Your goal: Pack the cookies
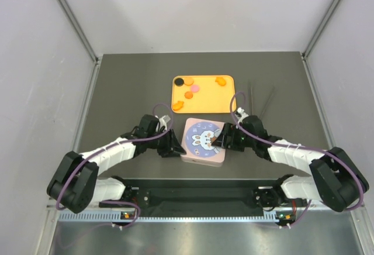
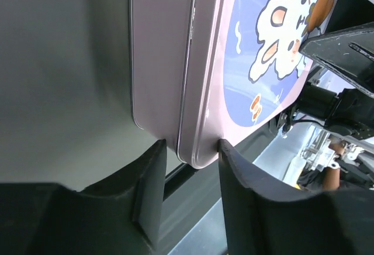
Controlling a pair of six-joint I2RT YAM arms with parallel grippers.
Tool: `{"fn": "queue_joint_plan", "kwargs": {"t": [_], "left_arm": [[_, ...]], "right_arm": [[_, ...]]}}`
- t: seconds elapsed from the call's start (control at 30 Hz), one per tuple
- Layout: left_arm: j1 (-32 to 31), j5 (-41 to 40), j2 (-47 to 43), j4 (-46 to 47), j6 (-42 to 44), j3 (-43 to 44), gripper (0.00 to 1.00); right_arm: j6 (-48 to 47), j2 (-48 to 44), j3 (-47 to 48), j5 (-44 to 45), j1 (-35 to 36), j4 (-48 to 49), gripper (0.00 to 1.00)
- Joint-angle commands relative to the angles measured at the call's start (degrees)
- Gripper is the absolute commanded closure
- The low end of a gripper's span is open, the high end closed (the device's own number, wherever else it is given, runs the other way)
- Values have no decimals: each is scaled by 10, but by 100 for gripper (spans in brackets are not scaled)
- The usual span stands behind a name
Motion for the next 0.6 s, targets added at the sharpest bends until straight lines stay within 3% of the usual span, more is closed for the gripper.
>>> {"fn": "queue_joint_plan", "kwargs": {"t": [0.0, 0.07, 0.17, 0.3, 0.43, 0.47, 0.57], "left_arm": [[-6, -60, 27, -9, 7, -17, 62], [-6, -63, 36, -11, 8, -18, 69], [-7, -68, 32, -18, 10, -14, 69], [-7, -82, 12, -58, 24, 8, 66], [-6, -99, -4, -101, 46, 56, 48], [-6, -104, -9, -122, 58, 67, 39], [-5, -112, -20, -148, 80, 114, 26]], "right_arm": [[10, 12, -12, 11, 18, 36, 23], [11, 12, -15, 11, 18, 37, 30], [12, 10, -18, 11, 18, 32, 33], [7, -24, -13, 23, 15, -6, 21], [-15, -64, 12, 26, -5, -61, 2], [-18, -72, 24, 22, -13, -71, 0], [-37, -114, 55, 1, -56, -115, 0]]}}
